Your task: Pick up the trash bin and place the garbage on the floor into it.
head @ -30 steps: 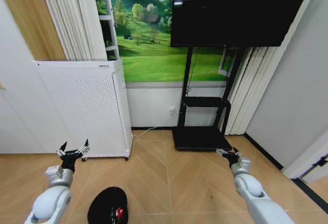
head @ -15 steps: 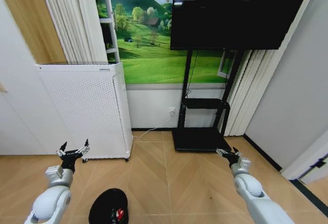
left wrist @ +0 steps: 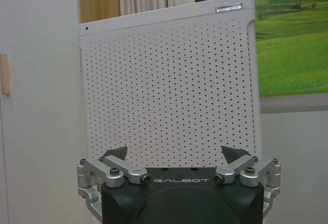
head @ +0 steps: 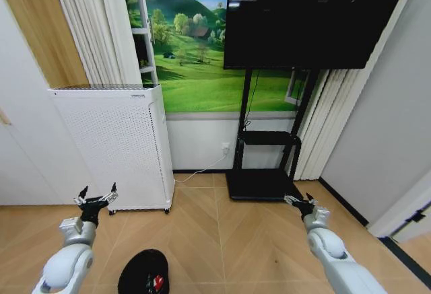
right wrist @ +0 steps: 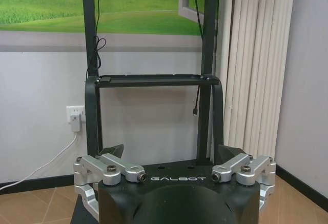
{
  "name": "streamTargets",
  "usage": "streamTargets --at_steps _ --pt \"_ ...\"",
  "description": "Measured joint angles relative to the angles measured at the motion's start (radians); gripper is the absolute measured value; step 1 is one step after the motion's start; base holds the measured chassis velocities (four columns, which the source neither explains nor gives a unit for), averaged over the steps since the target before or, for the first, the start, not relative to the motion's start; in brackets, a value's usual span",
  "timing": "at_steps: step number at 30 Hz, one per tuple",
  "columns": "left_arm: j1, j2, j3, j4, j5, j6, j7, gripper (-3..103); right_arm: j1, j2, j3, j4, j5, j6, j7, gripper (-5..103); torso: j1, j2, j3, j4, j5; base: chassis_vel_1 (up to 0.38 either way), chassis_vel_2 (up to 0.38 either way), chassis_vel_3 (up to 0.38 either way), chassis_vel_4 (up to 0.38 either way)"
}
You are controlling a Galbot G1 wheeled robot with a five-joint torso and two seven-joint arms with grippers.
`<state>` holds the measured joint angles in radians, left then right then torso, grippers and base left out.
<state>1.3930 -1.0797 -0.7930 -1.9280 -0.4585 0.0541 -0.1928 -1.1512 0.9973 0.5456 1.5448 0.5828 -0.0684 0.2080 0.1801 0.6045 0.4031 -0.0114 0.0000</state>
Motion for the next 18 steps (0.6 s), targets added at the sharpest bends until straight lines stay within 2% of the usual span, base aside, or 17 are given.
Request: streamTargets --at_steps 9,18 --pt "0.000 0.000 0.000 0.000 0.000 0.000 0.000 100 0.000 0.000 0.000 0.000 0.000 0.000 0.000 100 0.013 0.032 0.019 0.0000 0.0000 0.000 0.000 0.000 0.000" --pt "0.000 0.000 0.000 0.000 0.000 0.000 0.000 100 0.000 0.000 0.000 0.000 0.000 0.000 0.000 100 0.013 0.031 0.019 0.0000 0.0000 0.000 0.000 0.000 0.000"
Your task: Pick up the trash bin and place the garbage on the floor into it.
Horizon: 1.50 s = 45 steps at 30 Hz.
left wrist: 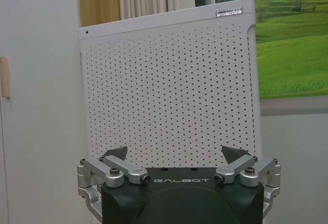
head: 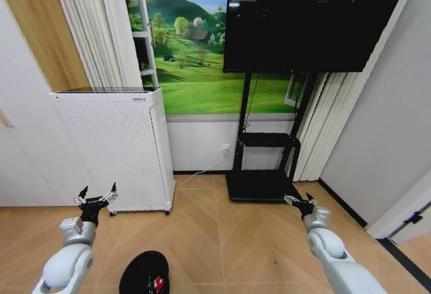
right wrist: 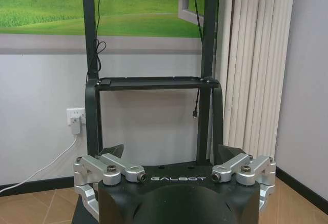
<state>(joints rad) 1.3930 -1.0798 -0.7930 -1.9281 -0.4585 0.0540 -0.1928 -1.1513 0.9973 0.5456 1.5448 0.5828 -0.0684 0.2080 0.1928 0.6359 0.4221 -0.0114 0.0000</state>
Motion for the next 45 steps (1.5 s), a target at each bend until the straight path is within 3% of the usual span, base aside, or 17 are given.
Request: streamTargets --at_steps 22,29,30,39,43,45 --pt "0.000 0.000 0.000 0.000 0.000 0.000 0.000 100 0.000 0.000 0.000 0.000 0.000 0.000 0.000 100 -0.003 -0.007 -0.005 0.0001 -0.0003 0.061 -0.062 -0.059 0.061" --pt "0.000 0.000 0.000 0.000 0.000 0.000 0.000 100 0.000 0.000 0.000 0.000 0.000 0.000 0.000 100 -0.003 -0.008 -0.005 -0.0003 0.0009 0.246 -0.234 -0.246 0.238" --pt "0.000 0.000 0.000 0.000 0.000 0.000 0.000 100 0.000 0.000 0.000 0.000 0.000 0.000 0.000 100 -0.003 -0.009 -0.005 0.0002 -0.0005 0.287 -0.289 -0.290 0.298" --pt "0.000 0.000 0.000 0.000 0.000 0.000 0.000 100 0.000 0.000 0.000 0.000 0.000 0.000 0.000 100 -0.004 -0.009 -0.006 -0.0001 -0.0006 0.324 -0.336 -0.337 0.340" --pt "0.000 0.000 0.000 0.000 0.000 0.000 0.000 100 0.000 0.000 0.000 0.000 0.000 0.000 0.000 100 -0.004 -0.010 -0.006 0.0000 0.0011 0.349 -0.354 -0.371 0.350" --pt "0.000 0.000 0.000 0.000 0.000 0.000 0.000 100 0.000 0.000 0.000 0.000 0.000 0.000 0.000 100 -0.004 -0.010 -0.006 0.0000 -0.0010 0.373 -0.391 -0.344 0.363"
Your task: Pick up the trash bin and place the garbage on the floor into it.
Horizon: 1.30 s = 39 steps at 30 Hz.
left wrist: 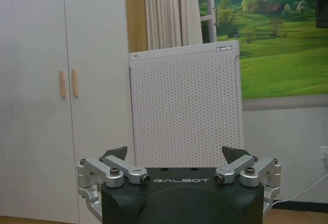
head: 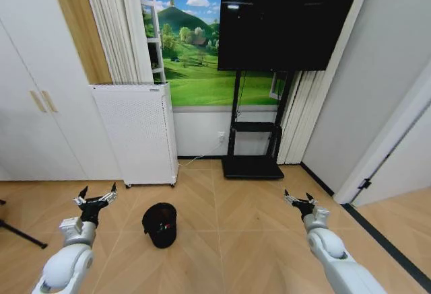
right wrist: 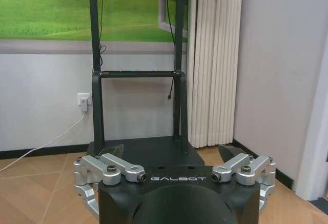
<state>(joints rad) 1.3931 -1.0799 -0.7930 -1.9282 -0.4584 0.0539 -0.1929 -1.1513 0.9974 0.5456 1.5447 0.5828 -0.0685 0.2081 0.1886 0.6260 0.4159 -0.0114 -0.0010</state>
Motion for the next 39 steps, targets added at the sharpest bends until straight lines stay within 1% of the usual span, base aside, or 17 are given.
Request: streamTargets --at_steps 3,4,6,7,10,11,14,17,19,22,24,25,27,28,29,33,39 --pt "0.000 0.000 0.000 0.000 0.000 0.000 0.000 100 0.000 0.000 0.000 0.000 0.000 0.000 0.000 100 0.000 0.000 0.000 -0.0003 0.0023 0.363 -0.357 -0.337 0.351" --pt "0.000 0.000 0.000 0.000 0.000 0.000 0.000 100 0.000 0.000 0.000 0.000 0.000 0.000 0.000 100 0.000 0.000 0.000 0.0000 -0.0002 0.354 -0.342 -0.331 0.356" --pt "0.000 0.000 0.000 0.000 0.000 0.000 0.000 100 0.000 0.000 0.000 0.000 0.000 0.000 0.000 100 0.000 -0.001 0.000 -0.0001 -0.0001 0.350 -0.342 -0.331 0.338" --pt "0.000 0.000 0.000 0.000 0.000 0.000 0.000 100 0.000 0.000 0.000 0.000 0.000 0.000 0.000 100 0.000 -0.001 0.000 -0.0002 0.0016 0.365 -0.306 -0.332 0.351" --pt "0.000 0.000 0.000 0.000 0.000 0.000 0.000 100 0.000 0.000 0.000 0.000 0.000 0.000 0.000 100 0.000 -0.001 0.000 0.0003 0.0015 0.356 -0.344 -0.342 0.351" --pt "0.000 0.000 0.000 0.000 0.000 0.000 0.000 100 0.000 0.000 0.000 0.000 0.000 0.000 0.000 100 0.000 -0.001 0.000 0.0002 0.0003 0.345 -0.350 -0.338 0.364" --pt "0.000 0.000 0.000 0.000 0.000 0.000 0.000 100 0.000 0.000 0.000 0.000 0.000 0.000 0.000 100 0.000 -0.001 0.000 -0.0001 0.0019 0.351 -0.343 -0.371 0.337" --pt "0.000 0.000 0.000 0.000 0.000 0.000 0.000 100 0.000 0.000 0.000 0.000 0.000 0.000 0.000 100 0.000 -0.001 0.000 0.0001 0.0002 0.354 -0.340 -0.339 0.356" --pt "0.000 0.000 0.000 0.000 0.000 0.000 0.000 100 0.000 0.000 0.000 0.000 0.000 0.000 0.000 100 0.000 -0.001 0.000 0.0000 0.0023 0.344 -0.359 -0.381 0.357" --pt "0.000 0.000 0.000 0.000 0.000 0.000 0.000 100 0.000 0.000 0.000 0.000 0.000 0.000 0.000 100 0.000 -0.001 0.000 0.0002 -0.0001 0.349 -0.354 -0.364 0.366" --pt "0.000 0.000 0.000 0.000 0.000 0.000 0.000 100 0.000 0.000 0.000 0.000 0.000 0.000 0.000 100 0.000 -0.001 0.000 0.0001 0.0005 0.378 -0.321 -0.354 0.354" --pt "0.000 0.000 0.000 0.000 0.000 0.000 0.000 100 0.000 0.000 0.000 0.000 0.000 0.000 0.000 100 -0.001 -0.001 -0.001 -0.0001 0.0021 0.340 -0.273 -0.315 0.337" --pt "0.000 0.000 0.000 0.000 0.000 0.000 0.000 100 0.000 0.000 0.000 0.000 0.000 0.000 0.000 100 -0.001 -0.001 -0.001 0.0000 0.0014 0.197 -0.273 -0.315 0.267" --pt "0.000 0.000 0.000 0.000 0.000 0.000 0.000 100 0.000 0.000 0.000 0.000 0.000 0.000 0.000 100 -0.001 -0.001 -0.001 0.0007 -0.0002 0.144 -0.151 -0.214 0.267" --pt "0.000 0.000 0.000 0.000 0.000 0.000 0.000 100 0.000 0.000 0.000 0.000 0.000 0.000 0.000 100 -0.001 -0.001 -0.001 0.0002 0.0012 0.144 0.003 -0.150 0.152" --pt "0.000 0.000 0.000 0.000 0.000 0.000 0.000 100 0.000 0.000 0.000 0.000 0.000 0.000 0.000 100 -0.001 -0.001 -0.001 -0.0010 0.0007 0.022 -0.016 -0.071 0.063" --pt "0.000 0.000 0.000 0.000 0.000 0.000 0.000 100 0.000 0.000 0.000 0.000 0.000 0.000 0.000 100 0.000 -0.002 0.000 0.0003 0.0010 -0.068 0.037 0.089 -0.040"
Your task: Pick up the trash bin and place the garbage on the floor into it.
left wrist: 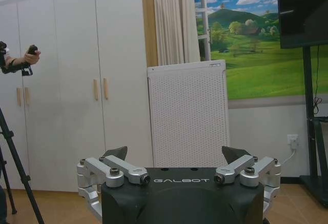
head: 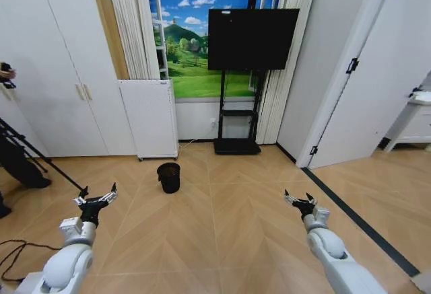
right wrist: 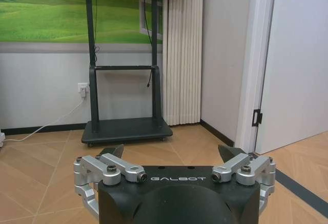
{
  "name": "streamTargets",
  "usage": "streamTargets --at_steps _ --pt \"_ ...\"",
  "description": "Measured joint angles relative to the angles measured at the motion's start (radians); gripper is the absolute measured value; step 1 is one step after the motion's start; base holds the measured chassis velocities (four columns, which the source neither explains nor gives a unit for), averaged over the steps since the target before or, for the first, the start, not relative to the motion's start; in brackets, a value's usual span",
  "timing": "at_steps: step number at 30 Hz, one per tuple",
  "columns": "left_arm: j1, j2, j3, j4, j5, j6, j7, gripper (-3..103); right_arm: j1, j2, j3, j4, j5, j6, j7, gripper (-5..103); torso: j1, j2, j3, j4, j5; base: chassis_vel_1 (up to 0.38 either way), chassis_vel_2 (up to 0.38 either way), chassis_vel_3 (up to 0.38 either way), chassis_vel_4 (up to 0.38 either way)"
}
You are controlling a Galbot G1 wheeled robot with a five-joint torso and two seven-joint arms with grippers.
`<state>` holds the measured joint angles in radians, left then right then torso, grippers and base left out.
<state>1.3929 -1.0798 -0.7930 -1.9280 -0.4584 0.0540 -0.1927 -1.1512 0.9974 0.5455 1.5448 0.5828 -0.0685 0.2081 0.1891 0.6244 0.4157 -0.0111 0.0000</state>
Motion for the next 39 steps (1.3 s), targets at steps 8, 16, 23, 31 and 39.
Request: streamTargets --at_steps 8,16,23,31,39 --pt "0.000 0.000 0.000 0.000 0.000 0.000 0.000 100 0.000 0.000 0.000 0.000 0.000 0.000 0.000 100 -0.001 0.000 0.000 -0.0005 0.0000 -0.003 0.007 0.009 -0.003" --pt "0.000 0.000 0.000 0.000 0.000 0.000 0.000 100 0.000 0.000 0.000 0.000 0.000 0.000 0.000 100 -0.001 0.000 0.000 -0.0002 0.0000 0.000 0.000 0.000 0.000" --pt "0.000 0.000 0.000 0.000 0.000 0.000 0.000 100 0.000 0.000 0.000 0.000 0.000 0.000 0.000 100 -0.001 0.000 0.000 -0.0003 0.0000 0.000 0.000 0.000 0.000" --pt "0.000 0.000 0.000 0.000 0.000 0.000 0.000 100 0.000 0.000 0.000 0.000 0.000 0.000 0.000 100 -0.001 0.000 0.000 -0.0003 0.0000 0.000 0.000 0.000 0.000" --pt "0.000 0.000 0.000 0.000 0.000 0.000 0.000 100 0.000 0.000 0.000 0.000 0.000 0.000 0.000 100 -0.001 0.000 0.000 -0.0003 0.0000 0.000 0.000 0.000 0.000"
